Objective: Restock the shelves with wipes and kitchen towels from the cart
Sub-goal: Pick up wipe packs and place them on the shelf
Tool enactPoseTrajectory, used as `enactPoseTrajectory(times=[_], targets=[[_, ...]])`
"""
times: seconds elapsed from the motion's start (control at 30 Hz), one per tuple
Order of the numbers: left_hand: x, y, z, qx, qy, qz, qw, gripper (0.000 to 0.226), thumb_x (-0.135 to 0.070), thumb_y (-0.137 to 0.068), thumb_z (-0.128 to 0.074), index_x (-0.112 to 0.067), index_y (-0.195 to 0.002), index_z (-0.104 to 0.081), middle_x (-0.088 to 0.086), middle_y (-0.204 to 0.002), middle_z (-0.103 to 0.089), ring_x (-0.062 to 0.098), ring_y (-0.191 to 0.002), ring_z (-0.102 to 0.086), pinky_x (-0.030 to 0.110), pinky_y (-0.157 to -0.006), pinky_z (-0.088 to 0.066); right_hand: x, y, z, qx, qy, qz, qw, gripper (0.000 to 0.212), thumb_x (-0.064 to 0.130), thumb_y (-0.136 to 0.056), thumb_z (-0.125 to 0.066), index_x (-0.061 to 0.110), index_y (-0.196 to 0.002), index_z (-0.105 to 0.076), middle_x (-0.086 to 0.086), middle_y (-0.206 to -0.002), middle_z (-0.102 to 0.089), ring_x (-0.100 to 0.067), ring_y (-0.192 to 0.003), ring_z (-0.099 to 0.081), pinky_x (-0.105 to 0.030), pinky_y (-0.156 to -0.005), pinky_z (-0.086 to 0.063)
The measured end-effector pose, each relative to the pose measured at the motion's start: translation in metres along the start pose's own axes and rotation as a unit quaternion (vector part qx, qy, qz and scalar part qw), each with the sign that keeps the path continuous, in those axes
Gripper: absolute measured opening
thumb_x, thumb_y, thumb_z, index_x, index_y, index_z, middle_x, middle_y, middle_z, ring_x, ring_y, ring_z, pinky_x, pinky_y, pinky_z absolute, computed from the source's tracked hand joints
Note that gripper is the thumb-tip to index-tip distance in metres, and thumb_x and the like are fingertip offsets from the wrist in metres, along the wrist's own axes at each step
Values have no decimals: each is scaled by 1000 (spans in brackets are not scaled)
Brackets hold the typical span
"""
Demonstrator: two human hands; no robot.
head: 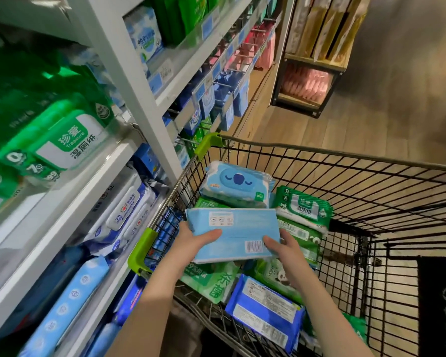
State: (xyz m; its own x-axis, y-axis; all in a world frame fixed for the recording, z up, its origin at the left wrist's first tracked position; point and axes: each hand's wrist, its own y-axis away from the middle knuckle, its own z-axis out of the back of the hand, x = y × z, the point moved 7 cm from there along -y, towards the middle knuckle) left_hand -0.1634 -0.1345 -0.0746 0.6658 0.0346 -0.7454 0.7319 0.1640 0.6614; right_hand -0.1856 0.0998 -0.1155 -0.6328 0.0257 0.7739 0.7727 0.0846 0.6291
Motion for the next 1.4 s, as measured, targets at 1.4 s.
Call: enactPoseTrajectory(times=[1.4], targets=[[-17, 12, 50, -222, -258, -35, 940, 53, -39, -65, -83, -23, -101, -48, -4, -94, -57, 18, -86, -58, 30, -68, -46, 11, -137, -29, -16, -42, -97, 994, 99, 57, -34, -91, 11, -117, -62, -13, -115, -69, -25, -91, -65, -45, -88, -54]])
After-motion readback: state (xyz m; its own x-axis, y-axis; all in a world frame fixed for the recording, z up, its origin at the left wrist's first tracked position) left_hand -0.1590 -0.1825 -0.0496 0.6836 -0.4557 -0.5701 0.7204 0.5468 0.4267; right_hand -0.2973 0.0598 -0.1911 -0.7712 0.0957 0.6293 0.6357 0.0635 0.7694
